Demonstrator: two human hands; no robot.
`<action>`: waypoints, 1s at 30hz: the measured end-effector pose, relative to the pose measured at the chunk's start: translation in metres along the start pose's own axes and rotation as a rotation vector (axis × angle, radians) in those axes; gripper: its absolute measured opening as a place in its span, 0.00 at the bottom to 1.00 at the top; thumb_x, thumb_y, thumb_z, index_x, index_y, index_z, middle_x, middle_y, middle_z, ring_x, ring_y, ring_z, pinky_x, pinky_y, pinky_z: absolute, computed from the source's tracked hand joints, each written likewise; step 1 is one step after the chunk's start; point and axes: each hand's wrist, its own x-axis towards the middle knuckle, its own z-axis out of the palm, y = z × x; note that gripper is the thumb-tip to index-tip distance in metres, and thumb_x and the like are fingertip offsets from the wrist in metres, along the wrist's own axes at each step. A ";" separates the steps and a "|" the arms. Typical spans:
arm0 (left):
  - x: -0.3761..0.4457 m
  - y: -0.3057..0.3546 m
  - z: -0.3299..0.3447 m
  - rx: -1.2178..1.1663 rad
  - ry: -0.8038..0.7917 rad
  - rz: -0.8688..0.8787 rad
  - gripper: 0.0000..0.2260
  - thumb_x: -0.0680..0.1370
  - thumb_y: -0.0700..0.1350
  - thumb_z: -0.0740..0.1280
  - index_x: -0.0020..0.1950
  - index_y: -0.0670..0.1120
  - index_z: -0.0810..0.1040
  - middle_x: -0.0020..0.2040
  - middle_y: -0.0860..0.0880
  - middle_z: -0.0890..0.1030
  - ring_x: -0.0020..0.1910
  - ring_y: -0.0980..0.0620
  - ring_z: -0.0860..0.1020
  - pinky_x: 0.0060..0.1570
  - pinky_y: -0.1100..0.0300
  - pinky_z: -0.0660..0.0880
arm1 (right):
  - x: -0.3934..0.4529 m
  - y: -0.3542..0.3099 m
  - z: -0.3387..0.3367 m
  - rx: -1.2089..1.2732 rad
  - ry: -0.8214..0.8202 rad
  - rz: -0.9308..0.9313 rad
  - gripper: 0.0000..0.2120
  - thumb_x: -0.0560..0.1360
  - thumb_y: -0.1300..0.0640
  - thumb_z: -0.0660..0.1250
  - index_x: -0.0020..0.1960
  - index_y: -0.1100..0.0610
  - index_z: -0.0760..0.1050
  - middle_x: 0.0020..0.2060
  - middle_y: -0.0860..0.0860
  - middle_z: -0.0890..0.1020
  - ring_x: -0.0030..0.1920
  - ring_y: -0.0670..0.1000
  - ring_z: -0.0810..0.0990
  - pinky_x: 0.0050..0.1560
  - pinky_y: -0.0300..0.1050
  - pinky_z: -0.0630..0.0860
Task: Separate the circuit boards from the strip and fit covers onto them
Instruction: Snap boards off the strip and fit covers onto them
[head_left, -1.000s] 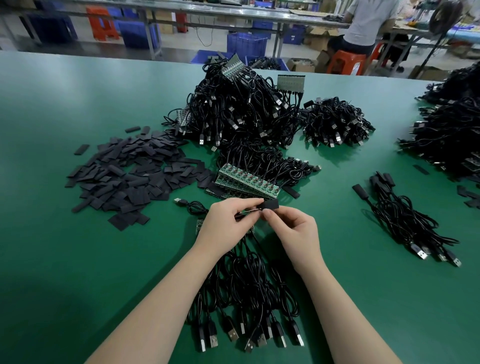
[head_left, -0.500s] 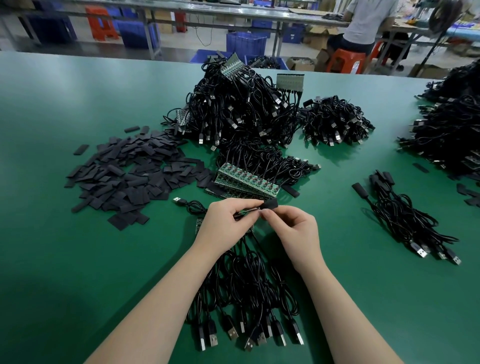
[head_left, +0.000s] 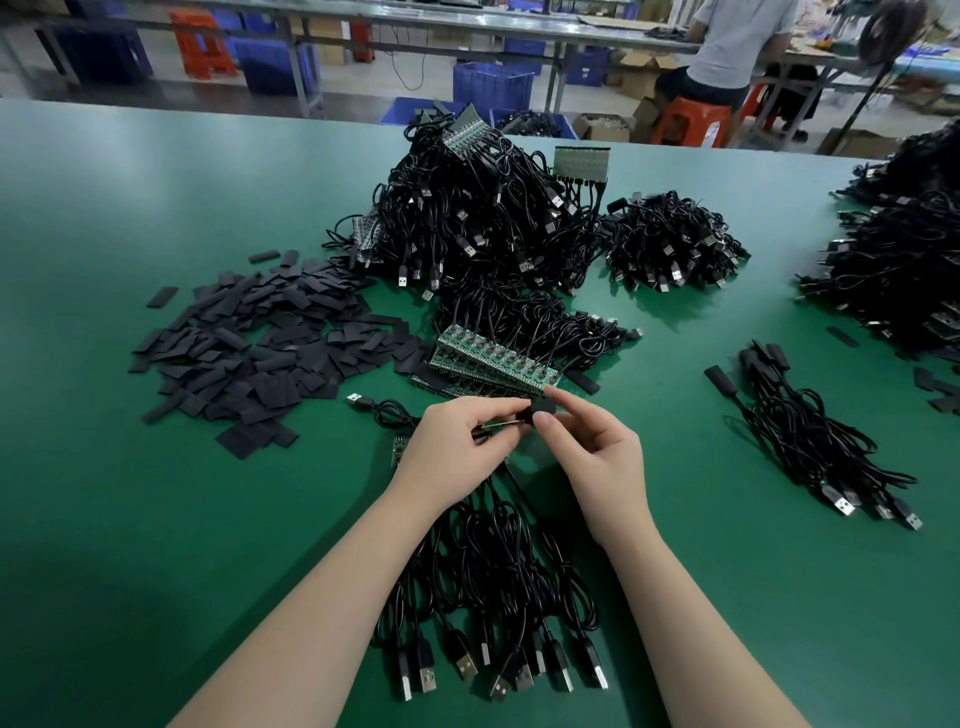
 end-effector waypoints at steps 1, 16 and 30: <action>0.000 0.000 0.000 0.003 -0.015 -0.003 0.14 0.74 0.49 0.69 0.56 0.67 0.78 0.50 0.66 0.81 0.51 0.67 0.79 0.50 0.70 0.75 | 0.000 -0.001 -0.001 0.011 -0.010 -0.007 0.13 0.74 0.62 0.73 0.53 0.46 0.83 0.37 0.46 0.85 0.39 0.42 0.81 0.43 0.32 0.76; 0.000 0.000 0.000 -0.005 -0.072 -0.040 0.13 0.74 0.53 0.68 0.57 0.64 0.80 0.54 0.60 0.83 0.53 0.65 0.79 0.55 0.56 0.79 | 0.003 0.003 -0.002 0.102 0.000 0.004 0.12 0.72 0.67 0.74 0.47 0.50 0.84 0.43 0.45 0.87 0.44 0.41 0.84 0.45 0.31 0.77; -0.001 0.005 0.000 -0.073 -0.094 -0.056 0.11 0.73 0.55 0.71 0.51 0.71 0.80 0.52 0.65 0.82 0.53 0.67 0.79 0.50 0.69 0.77 | 0.005 0.004 -0.003 0.024 0.051 0.007 0.13 0.71 0.61 0.76 0.41 0.42 0.86 0.41 0.45 0.87 0.44 0.41 0.84 0.45 0.31 0.77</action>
